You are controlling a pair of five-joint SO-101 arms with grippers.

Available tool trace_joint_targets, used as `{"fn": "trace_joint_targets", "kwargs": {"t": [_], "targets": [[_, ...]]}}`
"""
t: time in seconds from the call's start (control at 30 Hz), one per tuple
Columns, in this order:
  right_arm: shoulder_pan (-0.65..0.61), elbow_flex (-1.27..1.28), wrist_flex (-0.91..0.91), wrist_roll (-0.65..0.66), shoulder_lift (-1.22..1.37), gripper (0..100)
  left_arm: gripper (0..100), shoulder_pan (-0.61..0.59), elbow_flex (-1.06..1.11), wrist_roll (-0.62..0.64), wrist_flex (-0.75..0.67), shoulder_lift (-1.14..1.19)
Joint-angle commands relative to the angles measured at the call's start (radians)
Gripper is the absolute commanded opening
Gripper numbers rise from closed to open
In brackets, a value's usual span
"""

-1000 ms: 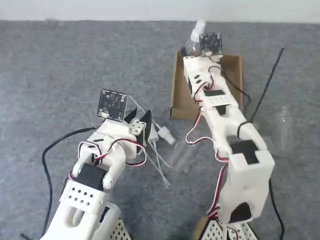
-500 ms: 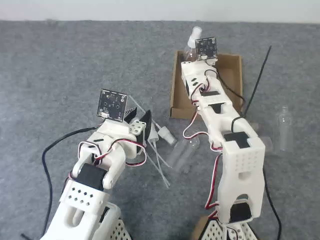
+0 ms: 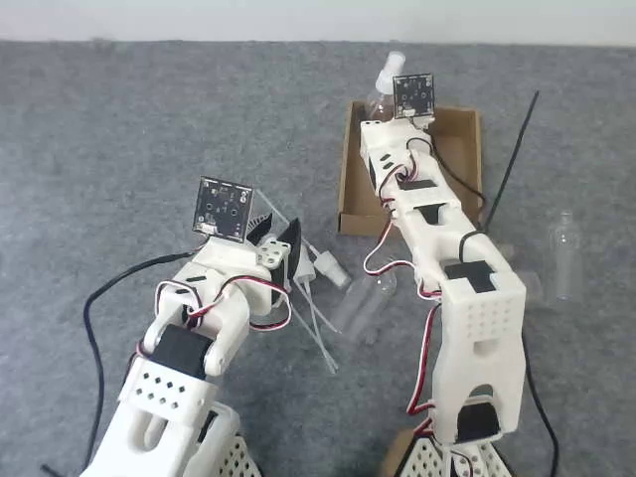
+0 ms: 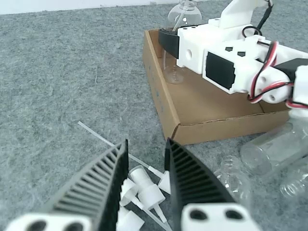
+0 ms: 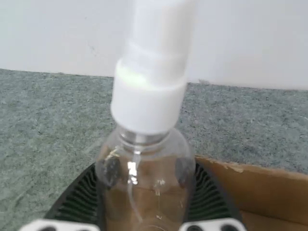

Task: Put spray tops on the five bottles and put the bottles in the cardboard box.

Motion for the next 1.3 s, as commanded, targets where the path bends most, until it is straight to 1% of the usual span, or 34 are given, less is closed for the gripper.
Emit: {"fn": "trace_joint_targets", "kwargs": {"t": [0.0,0.1,0.27,0.33,0.57,0.73,0.87,1.13,1.27], "targets": [[-0.001,-0.061,0.016,-0.012,-0.019,0.7,11,0.003,-0.008,0.005,-0.029,-0.015],[-0.001,-0.060,0.019,-0.012,-0.021,1.5,11,0.003,-0.008,0.005,-0.029,-0.015],[0.001,-0.060,0.021,-0.012,-0.018,13.5,11,0.003,-0.008,0.005,-0.029,-0.015],[0.001,-0.060,0.021,-0.012,-0.018,15.8,11,0.003,-0.008,0.005,-0.029,-0.015],[0.002,-0.060,0.021,-0.012,-0.024,16.5,11,0.003,-0.008,0.005,-0.029,-0.015],[-0.001,-0.060,0.027,-0.012,-0.018,23.5,11,0.003,-0.008,0.005,-0.029,-0.015],[-0.001,-0.064,0.068,-0.014,-0.025,26.1,11,0.003,-0.008,0.005,-0.029,-0.015],[-0.001,-0.066,0.068,-0.020,-0.027,26.3,11,0.003,-0.008,0.005,-0.031,-0.015],[-0.001,-0.068,0.070,-0.020,-0.067,26.3,11,0.003,-0.008,0.005,-0.031,-0.015]]}}
